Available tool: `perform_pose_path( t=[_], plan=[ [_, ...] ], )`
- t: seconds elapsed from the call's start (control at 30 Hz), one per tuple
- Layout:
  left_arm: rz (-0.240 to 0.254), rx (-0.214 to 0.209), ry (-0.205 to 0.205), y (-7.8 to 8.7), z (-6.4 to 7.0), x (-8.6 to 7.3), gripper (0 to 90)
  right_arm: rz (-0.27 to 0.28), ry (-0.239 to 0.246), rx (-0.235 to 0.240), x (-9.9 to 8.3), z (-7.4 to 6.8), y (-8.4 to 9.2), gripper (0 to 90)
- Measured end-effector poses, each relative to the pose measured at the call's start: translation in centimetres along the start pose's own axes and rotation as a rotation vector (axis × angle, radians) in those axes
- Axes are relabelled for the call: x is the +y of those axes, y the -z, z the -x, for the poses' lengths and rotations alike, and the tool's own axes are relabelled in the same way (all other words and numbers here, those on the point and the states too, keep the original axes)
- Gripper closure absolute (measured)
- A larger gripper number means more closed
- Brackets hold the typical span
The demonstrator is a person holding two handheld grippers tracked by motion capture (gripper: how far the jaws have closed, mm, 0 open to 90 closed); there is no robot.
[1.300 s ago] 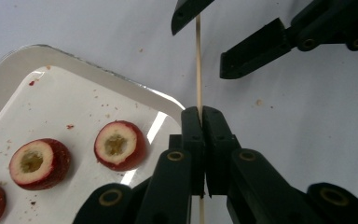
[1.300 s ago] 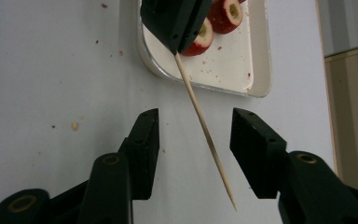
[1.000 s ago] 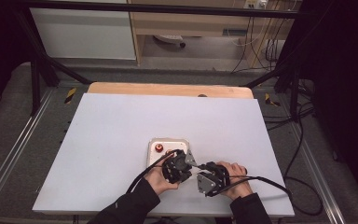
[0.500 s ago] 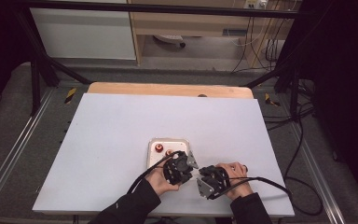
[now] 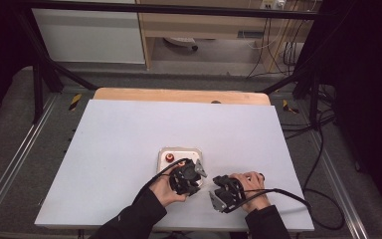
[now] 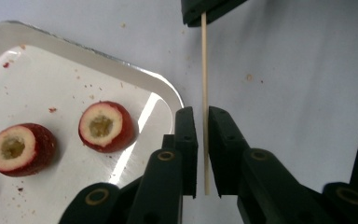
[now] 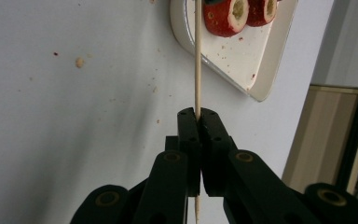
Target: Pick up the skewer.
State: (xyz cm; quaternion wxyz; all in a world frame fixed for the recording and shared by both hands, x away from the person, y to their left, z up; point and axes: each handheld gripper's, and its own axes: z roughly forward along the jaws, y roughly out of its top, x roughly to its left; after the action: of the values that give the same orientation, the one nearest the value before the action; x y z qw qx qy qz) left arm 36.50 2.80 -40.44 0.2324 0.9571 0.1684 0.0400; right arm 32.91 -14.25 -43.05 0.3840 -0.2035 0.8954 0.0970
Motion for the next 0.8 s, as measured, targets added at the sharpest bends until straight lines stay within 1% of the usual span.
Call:
perform_pose_path(
  t=[0.03,0.07,0.17,0.2,0.3,0.37,0.4,0.43,0.47,0.5,0.53,0.57,0.63,0.67,0.7,0.73,0.77,0.8],
  plan=[
    [-0.012,0.0,-0.004,0.0,0.0,0.0,83.2,0.013,0.017,-0.001,0.1,0.2,-0.1,88.9],
    [-0.019,-0.003,-0.006,0.0,0.0,0.0,84.4,0.001,0.013,0.001,0.2,0.2,-0.1,88.9],
    [-0.027,-0.002,-0.006,-0.1,0.1,-0.1,86.9,0.011,0.038,-0.004,0.5,0.4,-0.2,88.9],
    [-0.033,0.002,-0.012,-0.2,0.1,0.0,87.0,0.005,0.033,0.001,0.5,0.3,-0.1,88.9],
    [-0.039,0.009,-0.011,-0.3,0.2,0.0,87.7,0.011,0.067,-0.004,0.7,0.4,-0.2,89.0],
    [-0.054,0.01,-0.003,-0.4,0.2,0.0,87.9,0.012,0.067,-0.006,0.8,0.4,-0.1,89.0],
    [-0.054,0.016,-0.004,-0.4,0.3,0.0,88.1,0.013,0.067,-0.008,0.8,0.4,-0.1,89.0],
    [-0.055,0.016,-0.006,-0.4,0.3,-0.1,88.4,0.003,0.057,-0.004,0.8,0.3,0.0,89.0],
    [-0.055,0.016,-0.006,-0.4,0.3,-0.1,88.5,0.006,0.052,-0.005,0.8,0.3,0.0,88.8],
    [-0.05,0.024,-0.009,-0.3,0.4,-0.1,88.6,0.01,0.051,-0.006,0.8,0.3,0.0,88.5],
    [-0.05,0.024,-0.009,-0.3,0.4,-0.1,88.7,0.008,0.034,-0.003,0.8,0.3,-0.1,87.4],
    [-0.046,0.033,-0.013,-0.2,0.4,-0.2,88.7,0.017,0.022,0.0,0.7,0.4,0.0,83.8],
    [-0.037,0.035,-0.009,-0.1,0.4,-0.5,88.7,0.005,-0.058,0.007,0.5,0.5,0.1,75.5],
    [-0.031,0.029,-0.002,0.0,0.4,-0.8,88.7,0.007,-0.103,0.011,0.4,0.7,0.2,72.5],
    [-0.031,0.047,-0.006,0.2,0.2,-1.0,88.7,0.013,-0.158,0.018,0.2,0.8,0.3,69.1],
    [-0.021,0.042,0.003,0.3,0.2,-1.3,88.7,0.02,-0.191,0.01,0.0,0.9,0.4,65.7],
    [-0.017,0.054,0.01,0.5,0.1,-1.5,88.7,0.028,-0.242,0.015,-0.3,1.0,0.5,62.6],
    [-0.021,0.057,0.013,0.7,0.0,-1.8,88.7,0.03,-0.29,0.013,-0.5,1.1,0.7,58.7]
  ],
)
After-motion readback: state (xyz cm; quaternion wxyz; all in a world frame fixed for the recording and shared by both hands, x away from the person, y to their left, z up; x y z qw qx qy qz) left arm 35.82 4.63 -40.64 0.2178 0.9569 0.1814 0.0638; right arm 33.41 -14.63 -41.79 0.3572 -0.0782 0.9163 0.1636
